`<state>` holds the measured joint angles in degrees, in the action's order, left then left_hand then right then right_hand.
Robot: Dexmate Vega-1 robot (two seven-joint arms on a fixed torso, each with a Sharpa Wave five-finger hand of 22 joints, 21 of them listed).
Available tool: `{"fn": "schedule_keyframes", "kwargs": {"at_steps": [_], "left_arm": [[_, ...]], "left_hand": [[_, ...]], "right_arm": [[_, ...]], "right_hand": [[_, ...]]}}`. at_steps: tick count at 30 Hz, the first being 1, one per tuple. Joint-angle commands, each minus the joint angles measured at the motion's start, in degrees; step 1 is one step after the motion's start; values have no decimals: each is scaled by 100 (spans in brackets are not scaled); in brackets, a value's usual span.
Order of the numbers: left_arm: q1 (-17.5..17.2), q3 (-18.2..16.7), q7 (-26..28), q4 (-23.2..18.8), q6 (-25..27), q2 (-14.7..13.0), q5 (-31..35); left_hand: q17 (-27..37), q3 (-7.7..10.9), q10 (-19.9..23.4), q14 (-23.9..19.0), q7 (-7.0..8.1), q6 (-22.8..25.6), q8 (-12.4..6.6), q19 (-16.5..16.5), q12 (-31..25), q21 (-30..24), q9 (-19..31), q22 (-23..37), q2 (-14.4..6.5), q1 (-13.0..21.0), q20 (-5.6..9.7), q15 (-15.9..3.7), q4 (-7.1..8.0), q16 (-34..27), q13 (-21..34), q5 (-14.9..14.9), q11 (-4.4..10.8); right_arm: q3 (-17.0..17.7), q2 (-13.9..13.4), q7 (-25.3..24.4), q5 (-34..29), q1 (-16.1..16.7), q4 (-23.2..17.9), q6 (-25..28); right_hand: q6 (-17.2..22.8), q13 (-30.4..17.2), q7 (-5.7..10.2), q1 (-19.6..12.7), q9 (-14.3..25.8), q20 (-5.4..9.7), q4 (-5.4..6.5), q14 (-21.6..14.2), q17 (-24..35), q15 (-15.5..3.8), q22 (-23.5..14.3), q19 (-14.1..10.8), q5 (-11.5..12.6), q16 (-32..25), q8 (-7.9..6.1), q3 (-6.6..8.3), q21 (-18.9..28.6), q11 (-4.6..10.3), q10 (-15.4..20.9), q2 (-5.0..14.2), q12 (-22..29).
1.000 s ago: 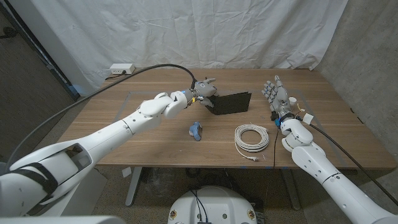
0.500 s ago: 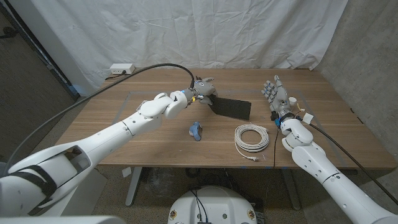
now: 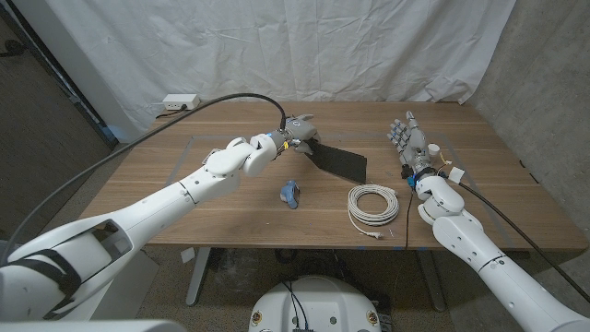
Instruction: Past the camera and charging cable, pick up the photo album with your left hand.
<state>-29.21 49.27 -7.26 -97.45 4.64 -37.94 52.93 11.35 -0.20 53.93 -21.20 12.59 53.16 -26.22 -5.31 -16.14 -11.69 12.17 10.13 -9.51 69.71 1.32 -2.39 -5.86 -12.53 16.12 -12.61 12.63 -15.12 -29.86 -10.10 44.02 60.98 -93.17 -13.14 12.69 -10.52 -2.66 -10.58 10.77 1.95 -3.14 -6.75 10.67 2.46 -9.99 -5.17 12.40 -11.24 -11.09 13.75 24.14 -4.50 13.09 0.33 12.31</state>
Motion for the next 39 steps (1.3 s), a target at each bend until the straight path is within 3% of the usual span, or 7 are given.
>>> {"fn": "schedule_keyframes", "kwargs": {"at_steps": [1,26,39], "left_arm": [[-22,-47,-195,-213,168,-37,28],[-67,-192,-407,-683,281,-152,253],[-170,-516,-508,-1014,363,-201,29]], "left_hand": [[17,27,48,-61,-5,16,-14,41,-30,-20,-10,10,61,44,-36,-880,-8,-36,22,8,1],[39,59,47,-143,-11,18,-10,74,17,-7,-54,11,44,10,-34,-883,44,-40,77,35,2],[44,80,90,-179,-14,57,-29,89,21,-1,-67,10,46,4,-27,-889,61,-36,115,46,1]], "right_arm": [[-17,-30,-23,-111,22,-3,-53],[9,-38,21,-106,41,-43,-109],[-6,-13,72,-78,27,11,-131]], "right_hand": [[20,-16,7,16,20,80,-11,-32,19,1,-19,-58,-7,2,-21,0,-21,-5,34,27,1],[25,-16,8,18,20,79,-20,-44,18,-2,-21,-61,-5,1,-24,-7,-82,10,39,38,1],[37,-16,15,12,20,92,-31,-89,16,-33,-21,-127,-2,-11,-28,-10,-97,25,75,44,14]]}}
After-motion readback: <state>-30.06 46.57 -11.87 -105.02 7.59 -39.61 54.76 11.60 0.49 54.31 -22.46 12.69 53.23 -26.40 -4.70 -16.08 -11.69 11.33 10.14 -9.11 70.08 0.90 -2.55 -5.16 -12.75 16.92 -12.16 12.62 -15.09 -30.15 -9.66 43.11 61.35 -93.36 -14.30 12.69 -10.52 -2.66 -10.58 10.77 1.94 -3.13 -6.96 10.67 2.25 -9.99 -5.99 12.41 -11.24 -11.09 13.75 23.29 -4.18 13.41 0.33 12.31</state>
